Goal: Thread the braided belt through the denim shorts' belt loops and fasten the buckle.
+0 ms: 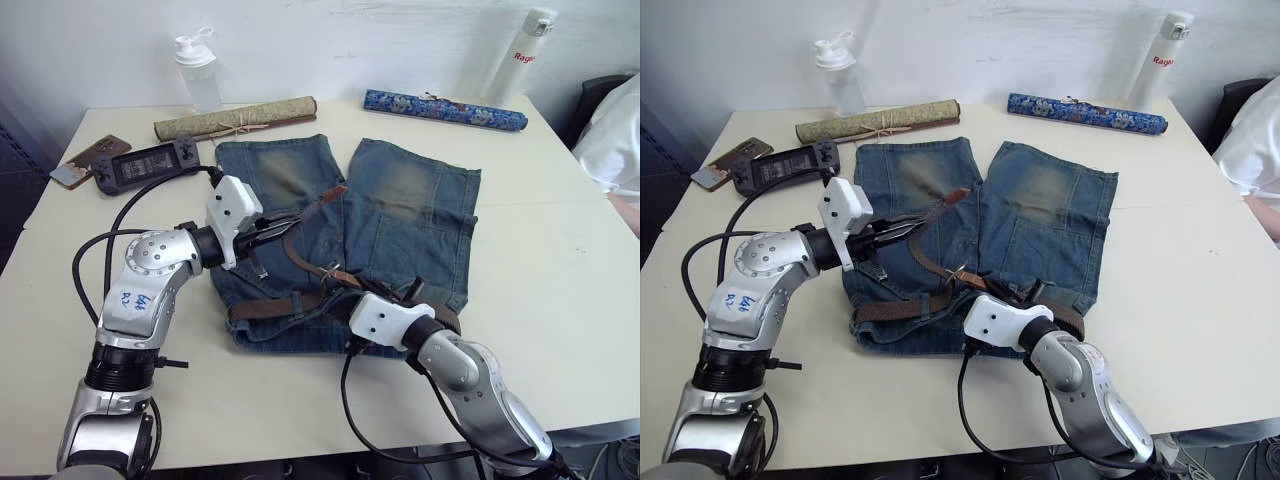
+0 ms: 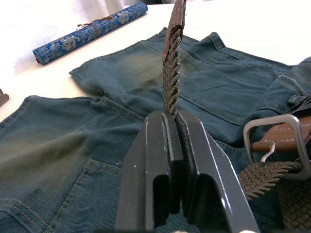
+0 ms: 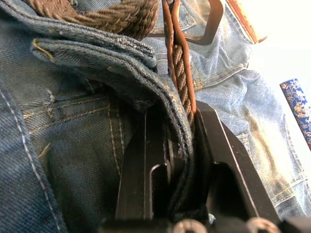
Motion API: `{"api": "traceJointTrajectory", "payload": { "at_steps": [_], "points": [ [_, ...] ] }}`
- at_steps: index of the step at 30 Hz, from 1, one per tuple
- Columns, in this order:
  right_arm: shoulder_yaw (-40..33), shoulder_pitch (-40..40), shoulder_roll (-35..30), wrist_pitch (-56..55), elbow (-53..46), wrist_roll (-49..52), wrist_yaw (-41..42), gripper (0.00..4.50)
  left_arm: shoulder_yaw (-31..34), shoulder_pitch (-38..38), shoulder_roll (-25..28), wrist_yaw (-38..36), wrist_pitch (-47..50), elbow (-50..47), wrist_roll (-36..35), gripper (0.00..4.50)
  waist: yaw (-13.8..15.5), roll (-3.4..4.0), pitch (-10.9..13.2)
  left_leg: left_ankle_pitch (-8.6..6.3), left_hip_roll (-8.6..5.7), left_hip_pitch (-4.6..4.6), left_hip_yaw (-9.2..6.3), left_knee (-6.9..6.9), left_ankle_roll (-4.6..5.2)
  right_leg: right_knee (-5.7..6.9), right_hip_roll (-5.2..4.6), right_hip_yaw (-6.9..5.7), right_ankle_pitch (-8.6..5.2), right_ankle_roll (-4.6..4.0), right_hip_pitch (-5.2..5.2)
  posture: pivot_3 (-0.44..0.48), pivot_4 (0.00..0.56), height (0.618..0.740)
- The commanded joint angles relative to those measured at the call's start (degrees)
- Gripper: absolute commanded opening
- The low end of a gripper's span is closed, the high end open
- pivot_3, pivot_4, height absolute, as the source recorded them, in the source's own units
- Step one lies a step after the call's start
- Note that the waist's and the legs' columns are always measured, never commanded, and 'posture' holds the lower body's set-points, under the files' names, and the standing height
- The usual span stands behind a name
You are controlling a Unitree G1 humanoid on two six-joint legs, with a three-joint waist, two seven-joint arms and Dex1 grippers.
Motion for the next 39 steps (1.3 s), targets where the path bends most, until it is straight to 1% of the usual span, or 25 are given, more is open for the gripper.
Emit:
{"api": "traceJointTrajectory", "payload": {
  "at_steps": [1,5,11,16,26,39],
  "points": [
    [-1.5,-0.5,0.4,-1.8,-1.5,-1.0,-0.5,0.01,-2.4,2.7,3.8,-1.8,-2.6,-0.6,4.1,0.00,-0.2,0.03,0.0,-0.01,0.02,0.03,0.06,-0.02,-0.02,0.01,0.02,0.06,0.00,-0.01,-0.04,0.000,0.150,0.717],
    [-1.5,-1.7,0.8,-1.9,-0.6,-1.4,-0.1,0.01,-6.1,4.8,8.3,-3.7,-6.2,0.6,9.7,0.00,0.0,0.03,0.0,-0.03,0.10,0.01,0.07,-0.01,-0.08,0.01,0.12,0.09,-0.02,-0.04,-0.06,0.000,0.150,0.717],
    [-1.1,-3.5,0.5,-3.4,0.5,-1.9,0.9,0.01,-6.4,5.1,8.2,-4.2,-7.3,0.7,9.8,0.00,0.0,0.03,0.0,-0.04,0.09,0.00,0.07,0.03,-0.08,0.04,0.10,0.12,-0.02,-0.04,-0.07,0.000,0.150,0.717],
    [-0.8,-4.2,0.5,-4.5,1.3,-2.0,2.0,0.01,-5.3,4.7,7.0,-3.7,-7.8,0.5,8.9,0.00,0.0,0.03,0.0,-0.04,0.10,0.00,0.09,0.02,-0.08,0.07,0.13,0.12,-0.02,-0.04,-0.08,0.000,0.150,0.717],
    [-1.4,-5.7,0.7,-5.2,3.0,-2.1,3.4,0.01,-6.1,3.6,8.2,-6.4,-10.6,-0.9,9.5,0.00,-0.1,0.02,0.0,-0.04,0.11,0.00,0.09,0.03,-0.08,0.33,0.13,0.12,-0.02,-0.04,-0.09,0.000,0.150,0.717],
    [-2.2,-5.7,1.1,-4.7,3.7,-1.6,4.3,0.01,-3.9,4.0,10.3,-7.0,-11.8,-0.1,9.6,0.00,-0.1,0.03,0.0,-0.04,0.11,0.00,0.10,0.05,-0.08,0.38,0.14,0.14,-0.03,-0.05,-0.10,0.000,0.150,0.717]
  ]
}}
